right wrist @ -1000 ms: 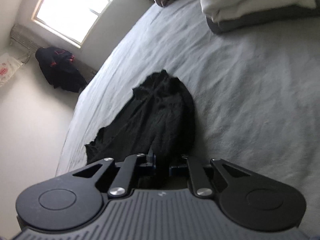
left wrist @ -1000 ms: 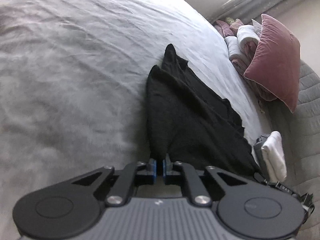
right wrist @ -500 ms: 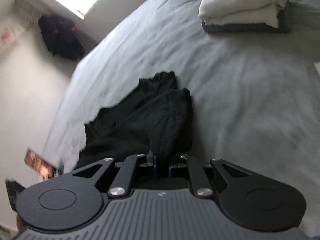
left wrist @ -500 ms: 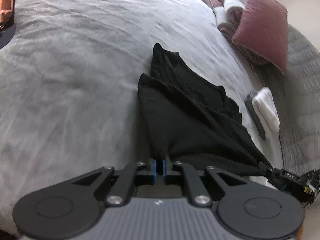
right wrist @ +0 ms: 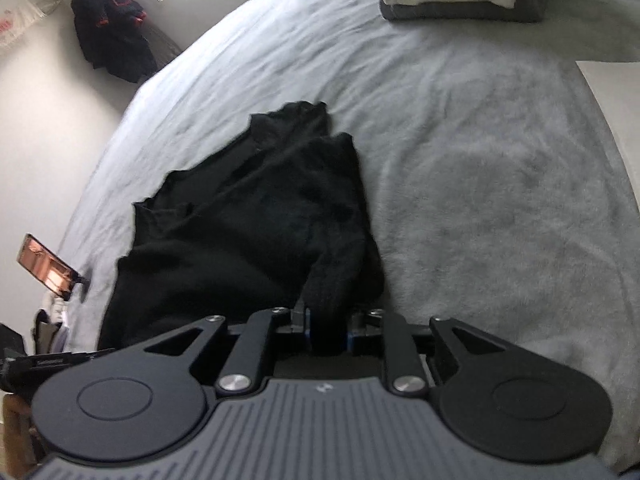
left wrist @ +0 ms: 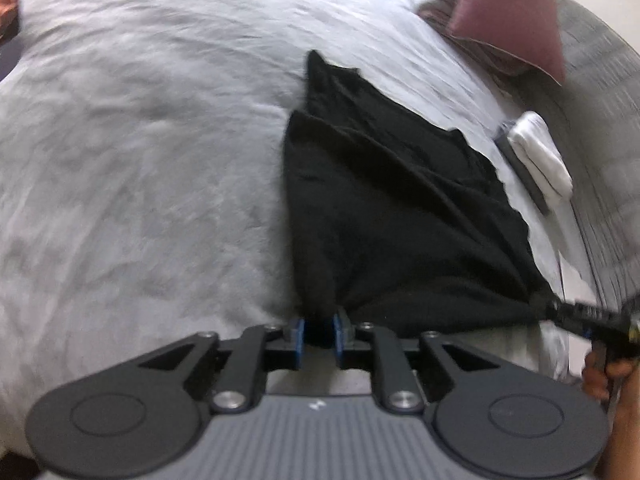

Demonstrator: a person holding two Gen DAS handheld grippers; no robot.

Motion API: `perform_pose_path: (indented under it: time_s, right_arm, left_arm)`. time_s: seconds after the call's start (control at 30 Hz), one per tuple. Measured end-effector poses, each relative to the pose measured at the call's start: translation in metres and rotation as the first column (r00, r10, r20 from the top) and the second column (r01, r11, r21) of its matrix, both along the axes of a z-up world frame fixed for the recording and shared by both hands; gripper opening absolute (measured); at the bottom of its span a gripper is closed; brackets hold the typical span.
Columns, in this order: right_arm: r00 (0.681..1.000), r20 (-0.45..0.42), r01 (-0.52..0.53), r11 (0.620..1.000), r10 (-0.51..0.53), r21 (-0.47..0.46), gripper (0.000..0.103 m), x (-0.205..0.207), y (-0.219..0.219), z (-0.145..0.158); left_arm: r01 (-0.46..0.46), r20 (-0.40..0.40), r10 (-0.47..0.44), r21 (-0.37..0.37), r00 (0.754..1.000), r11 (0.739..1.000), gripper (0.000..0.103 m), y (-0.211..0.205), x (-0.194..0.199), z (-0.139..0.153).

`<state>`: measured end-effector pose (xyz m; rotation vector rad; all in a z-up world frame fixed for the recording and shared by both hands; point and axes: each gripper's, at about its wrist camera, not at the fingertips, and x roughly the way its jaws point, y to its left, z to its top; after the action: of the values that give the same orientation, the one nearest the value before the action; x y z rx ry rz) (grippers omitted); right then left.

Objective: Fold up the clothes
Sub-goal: 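Lay the folded hem down and open both grippers, then grasp the folded shirt edge with the left gripper while the right gripper grasps it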

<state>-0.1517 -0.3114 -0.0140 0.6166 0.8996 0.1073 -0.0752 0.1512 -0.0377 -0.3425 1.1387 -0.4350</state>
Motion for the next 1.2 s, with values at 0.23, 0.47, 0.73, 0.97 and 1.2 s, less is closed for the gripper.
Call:
perform_pose_path:
  time_s: [0.23, 0.47, 0.73, 0.97, 1.2]
  right_arm:
    - [1.0, 0.0, 0.002, 0.999, -0.002, -0.034, 0.051, 0.002, -0.005, -0.005]
    - [1.0, 0.027, -0.005, 0.998, 0.007, -0.069, 0.051, 0.036, -0.016, 0.004]
    - [0.993, 0.067, -0.092, 0.987, 0.101, -0.133, 0.052, 0.097, 0.002, 0.012]
    - [0.968, 0.082, -0.209, 0.946, 0.235, -0.248, 0.052, 0.148, 0.033, 0.011]
    - [0.955, 0.074, -0.255, 0.921, 0.288, -0.294, 0.052, 0.19, 0.046, 0.002]
  left_arm:
    - [0.027, 0.059, -0.026, -0.026, 0.998, 0.999, 0.059, 0.009, 0.025, 0.016]
    - [0.017, 0.134, -0.025, 0.058, 0.991, 0.998, 0.059, -0.001, 0.072, 0.02]
    - [0.023, 0.222, -0.048, 0.116, 0.974, 0.993, 0.059, -0.026, 0.132, 0.022]
    - [0.084, 0.288, -0.134, 0.18, 0.948, 0.98, 0.059, -0.051, 0.169, 0.023]
    - [0.139, 0.285, -0.203, 0.229, 0.937, 0.963, 0.048, -0.071, 0.2, 0.01]
